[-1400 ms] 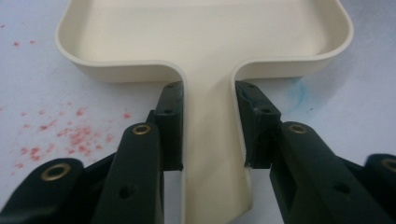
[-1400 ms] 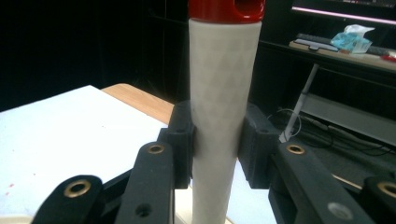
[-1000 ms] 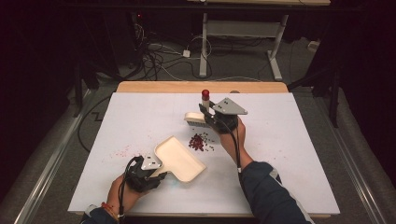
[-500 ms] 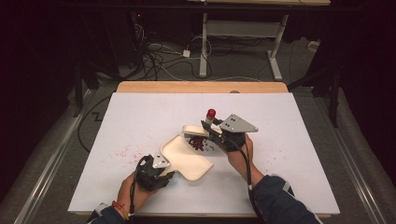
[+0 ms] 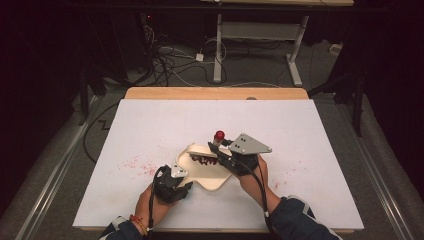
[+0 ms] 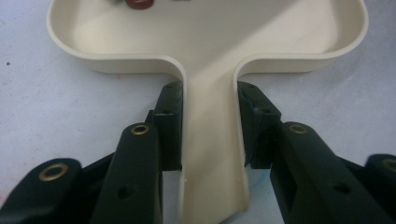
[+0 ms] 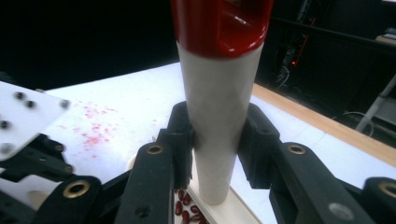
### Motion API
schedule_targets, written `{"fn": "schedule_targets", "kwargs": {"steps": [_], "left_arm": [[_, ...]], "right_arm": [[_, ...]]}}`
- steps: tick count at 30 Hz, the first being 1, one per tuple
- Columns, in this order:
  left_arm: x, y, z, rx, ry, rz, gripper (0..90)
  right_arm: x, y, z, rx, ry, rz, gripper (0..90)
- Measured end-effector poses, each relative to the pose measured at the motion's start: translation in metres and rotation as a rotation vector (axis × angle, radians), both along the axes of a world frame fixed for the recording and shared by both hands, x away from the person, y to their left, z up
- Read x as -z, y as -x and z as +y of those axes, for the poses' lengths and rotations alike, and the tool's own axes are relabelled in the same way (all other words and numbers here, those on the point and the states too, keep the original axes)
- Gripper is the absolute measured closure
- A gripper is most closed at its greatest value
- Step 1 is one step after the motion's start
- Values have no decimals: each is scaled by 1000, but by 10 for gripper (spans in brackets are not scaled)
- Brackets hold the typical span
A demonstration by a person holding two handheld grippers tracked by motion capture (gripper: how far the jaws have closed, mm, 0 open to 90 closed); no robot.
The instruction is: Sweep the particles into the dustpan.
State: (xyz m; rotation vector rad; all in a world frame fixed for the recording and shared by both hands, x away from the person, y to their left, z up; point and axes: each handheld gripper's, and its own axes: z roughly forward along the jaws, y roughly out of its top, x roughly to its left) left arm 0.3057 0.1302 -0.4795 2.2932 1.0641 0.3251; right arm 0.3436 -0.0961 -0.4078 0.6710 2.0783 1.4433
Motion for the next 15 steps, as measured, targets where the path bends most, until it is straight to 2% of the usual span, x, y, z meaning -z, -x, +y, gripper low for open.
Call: {"fn": "schedule_targets", "kwargs": {"steps": [3,10,15], "left_arm": [[0,0,0,6,-4,-7,627],[-2,-1,1,38,-26,-21,629],[-1,-1,1,47,-36,-27,629]], "right_arm": [[-1,6,3,-10,10,2,692],[-5,17,1,-31,-29,24,695],[-6,23,2,-42,-36,29,697]]}}
